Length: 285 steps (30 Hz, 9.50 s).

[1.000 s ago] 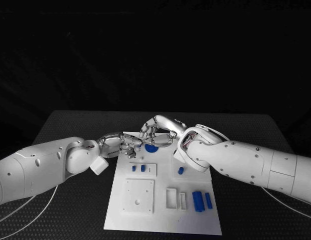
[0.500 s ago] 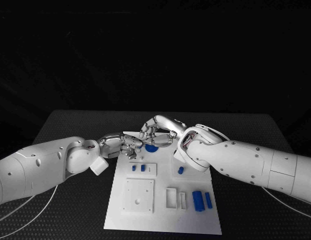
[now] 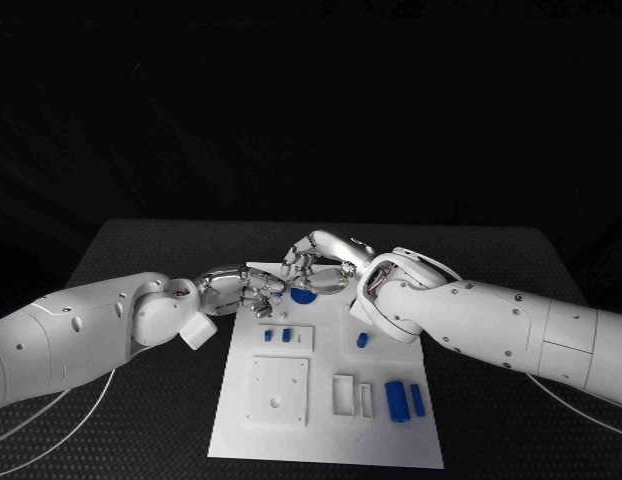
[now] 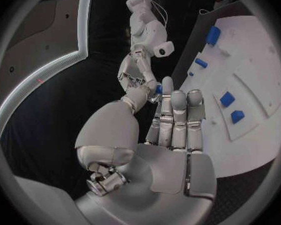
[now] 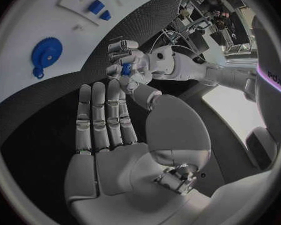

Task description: Assemble the parts on the task board

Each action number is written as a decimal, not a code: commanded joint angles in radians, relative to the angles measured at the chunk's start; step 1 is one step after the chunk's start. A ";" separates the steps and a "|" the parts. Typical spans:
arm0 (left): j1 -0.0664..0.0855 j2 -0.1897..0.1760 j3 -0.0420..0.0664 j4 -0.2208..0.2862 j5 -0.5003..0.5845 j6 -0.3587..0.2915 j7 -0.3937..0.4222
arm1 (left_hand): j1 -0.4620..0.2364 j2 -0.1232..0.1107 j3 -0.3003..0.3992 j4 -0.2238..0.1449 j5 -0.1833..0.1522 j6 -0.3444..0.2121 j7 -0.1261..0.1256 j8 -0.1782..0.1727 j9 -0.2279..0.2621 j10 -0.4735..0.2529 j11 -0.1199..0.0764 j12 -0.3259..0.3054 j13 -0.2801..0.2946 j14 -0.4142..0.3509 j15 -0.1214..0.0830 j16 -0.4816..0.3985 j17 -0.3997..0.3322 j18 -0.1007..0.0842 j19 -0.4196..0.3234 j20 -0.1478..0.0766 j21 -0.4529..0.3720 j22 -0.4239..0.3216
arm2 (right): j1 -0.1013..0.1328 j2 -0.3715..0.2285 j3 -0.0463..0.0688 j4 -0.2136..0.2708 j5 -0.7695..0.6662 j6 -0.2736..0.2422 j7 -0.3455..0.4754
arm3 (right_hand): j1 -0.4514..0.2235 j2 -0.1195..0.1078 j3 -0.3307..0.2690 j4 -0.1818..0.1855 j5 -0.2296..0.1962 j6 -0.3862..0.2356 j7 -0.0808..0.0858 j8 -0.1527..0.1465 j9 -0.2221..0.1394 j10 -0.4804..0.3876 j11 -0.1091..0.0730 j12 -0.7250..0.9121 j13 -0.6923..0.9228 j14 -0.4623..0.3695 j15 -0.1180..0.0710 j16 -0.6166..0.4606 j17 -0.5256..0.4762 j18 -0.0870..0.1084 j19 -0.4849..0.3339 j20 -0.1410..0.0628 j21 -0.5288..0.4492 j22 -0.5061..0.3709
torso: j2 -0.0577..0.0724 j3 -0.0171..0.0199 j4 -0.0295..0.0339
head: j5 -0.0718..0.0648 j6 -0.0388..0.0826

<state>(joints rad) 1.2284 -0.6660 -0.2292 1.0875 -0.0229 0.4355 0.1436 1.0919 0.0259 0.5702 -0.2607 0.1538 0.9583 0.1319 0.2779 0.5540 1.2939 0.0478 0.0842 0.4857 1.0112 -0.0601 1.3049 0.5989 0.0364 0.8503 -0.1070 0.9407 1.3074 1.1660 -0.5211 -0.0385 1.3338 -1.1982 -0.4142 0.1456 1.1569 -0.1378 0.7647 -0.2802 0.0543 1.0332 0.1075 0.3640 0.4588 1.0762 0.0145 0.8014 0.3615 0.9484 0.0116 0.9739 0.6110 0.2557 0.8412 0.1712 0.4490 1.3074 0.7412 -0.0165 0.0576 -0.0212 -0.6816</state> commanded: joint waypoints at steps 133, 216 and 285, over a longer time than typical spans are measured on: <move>0.001 -0.001 0.001 0.006 -0.017 -0.090 0.001 | -0.342 -0.202 -0.072 0.342 -0.105 -0.140 0.049 -0.031 -0.007 -0.095 0.030 -0.014 0.050 -0.062 0.028 0.039 -0.034 0.047 -0.052 -0.023 -0.012 0.020 | -0.001 -0.018 -0.002 0.018 -0.068 -0.009 -0.150 | -0.134 -0.021 -0.231 -0.005 0.119 -0.063 0.022 -0.040 -0.008 -0.010 0.010 0.050 0.096 0.006 -0.002 0.031 0.077 0.006 0.014 -0.008 0.045 0.026 | 0.000 -0.0003 -0.0009 | 0.007 0.003; 0.001 0.004 0.000 0.012 -0.050 -0.106 -0.016 | -0.360 -0.167 -0.119 0.343 -0.105 -0.164 0.057 -0.033 -0.014 -0.131 0.040 -0.011 0.049 -0.079 0.038 0.048 -0.042 0.057 -0.072 -0.012 -0.010 0.018 | -0.010 0.004 -0.006 0.025 -0.104 -0.038 -0.175 | -0.046 -0.071 -0.074 0.011 0.028 -0.050 0.016 -0.065 0.005 -0.070 0.001 0.356 0.480 0.009 -0.075 0.324 0.284 0.006 0.042 -0.063 0.384 0.021 | 0.000 -0.0004 -0.0017 | 0.019 0.004; 0.001 0.003 -0.001 0.104 0.122 -0.296 0.031 | -0.336 -0.154 -0.153 0.422 -0.104 -0.305 0.052 -0.065 -0.034 -0.413 0.061 -0.021 -0.164 -0.089 0.059 0.055 -0.071 0.052 -0.112 0.008 -0.052 0.007 | -0.013 0.066 -0.006 0.003 -0.312 -0.096 -0.453 | -0.182 -0.105 -0.149 0.146 0.002 0.035 -0.021 -0.032 0.027 -0.034 -0.036 0.415 0.527 0.034 -0.110 0.406 0.304 0.006 0.074 -0.105 0.472 0.015 | 0.000 -0.0007 -0.0002 | 0.017 0.009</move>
<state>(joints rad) 1.2281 -0.6654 -0.2311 1.1869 0.0787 0.1509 0.1579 0.7461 -0.1276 0.4171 0.1571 0.0532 0.6590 0.1820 0.2111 0.5183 0.9200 0.0792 0.0647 0.3221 0.9125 -0.0013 1.3560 0.5288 0.0740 0.7430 -0.0782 0.8920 1.3079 1.1539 -0.4565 -0.0447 1.3368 -1.4812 -0.5066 -0.3069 0.9665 -0.2423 0.6101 -0.1365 0.0580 1.0624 0.0852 0.3272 0.4846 1.0403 -0.0179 1.2110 0.8872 0.9828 -0.0943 1.3746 0.9160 0.2557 0.9164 0.0746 0.9178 1.3074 0.7411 -0.0171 0.0574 -0.0056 -0.6727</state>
